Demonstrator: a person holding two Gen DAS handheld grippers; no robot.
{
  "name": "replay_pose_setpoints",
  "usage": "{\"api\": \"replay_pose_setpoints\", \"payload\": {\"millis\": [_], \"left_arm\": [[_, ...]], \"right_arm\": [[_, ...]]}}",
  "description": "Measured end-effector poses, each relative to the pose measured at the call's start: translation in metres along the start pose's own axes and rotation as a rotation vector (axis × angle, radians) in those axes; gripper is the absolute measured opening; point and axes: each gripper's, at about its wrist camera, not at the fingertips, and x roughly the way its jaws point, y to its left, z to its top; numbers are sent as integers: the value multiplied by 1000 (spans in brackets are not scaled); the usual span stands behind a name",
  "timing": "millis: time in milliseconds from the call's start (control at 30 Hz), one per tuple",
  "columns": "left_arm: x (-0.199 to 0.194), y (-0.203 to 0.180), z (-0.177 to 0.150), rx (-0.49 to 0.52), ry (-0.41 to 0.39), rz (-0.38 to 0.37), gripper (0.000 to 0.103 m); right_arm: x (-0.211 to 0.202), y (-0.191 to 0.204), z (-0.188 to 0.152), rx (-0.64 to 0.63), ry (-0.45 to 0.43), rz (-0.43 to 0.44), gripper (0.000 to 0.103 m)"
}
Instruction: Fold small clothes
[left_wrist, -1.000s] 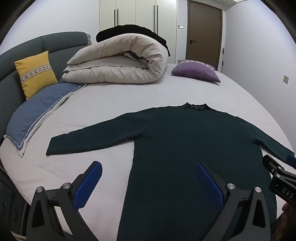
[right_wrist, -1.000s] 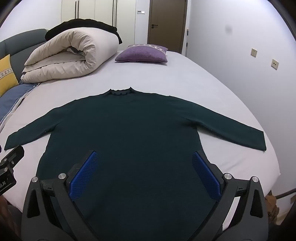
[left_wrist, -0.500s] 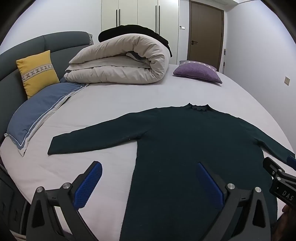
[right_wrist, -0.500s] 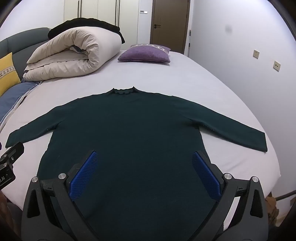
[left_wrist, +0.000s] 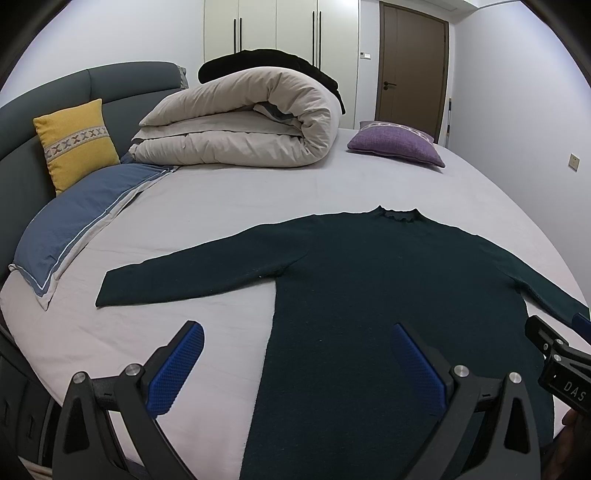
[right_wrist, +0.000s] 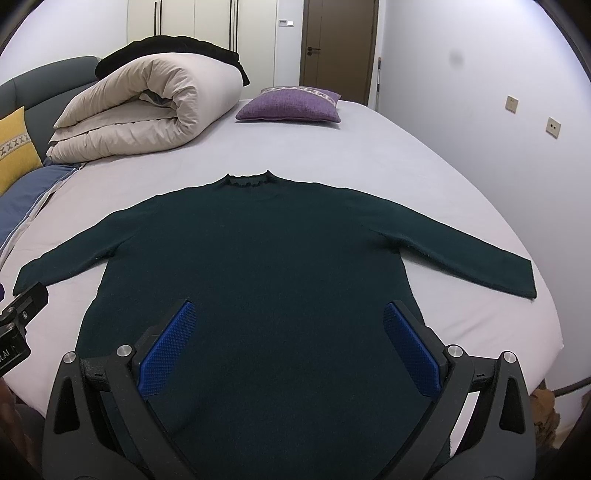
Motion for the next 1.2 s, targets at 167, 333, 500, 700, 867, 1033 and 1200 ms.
{"api": "replay_pose_setpoints", "payload": {"millis": [167,333,500,700,867,1033,1200], "left_arm": [[0,1,-1,0,0,-1,103],[0,0,-1,0,-3,0,103],[-2,3,0,-1,-5,2,103],[-3,2,0,-1,-6,4,103],[-3,2,-1,-2,-7,4,103],[-3,3,-1,-2,-6,4,103],[-3,3,-1,-2,-7,3,103]], "right_arm": [[1,1,-1,3,1,3,103],[0,2,-1,5,3,6,103],[0,2,-2,6,3,9,103],[0,4,-3,9,6,9,103],[1,5,-4,7,9,11,103],[1,7,-5,8,10,13,103],[3,5,-5,9,14,17,103]]}}
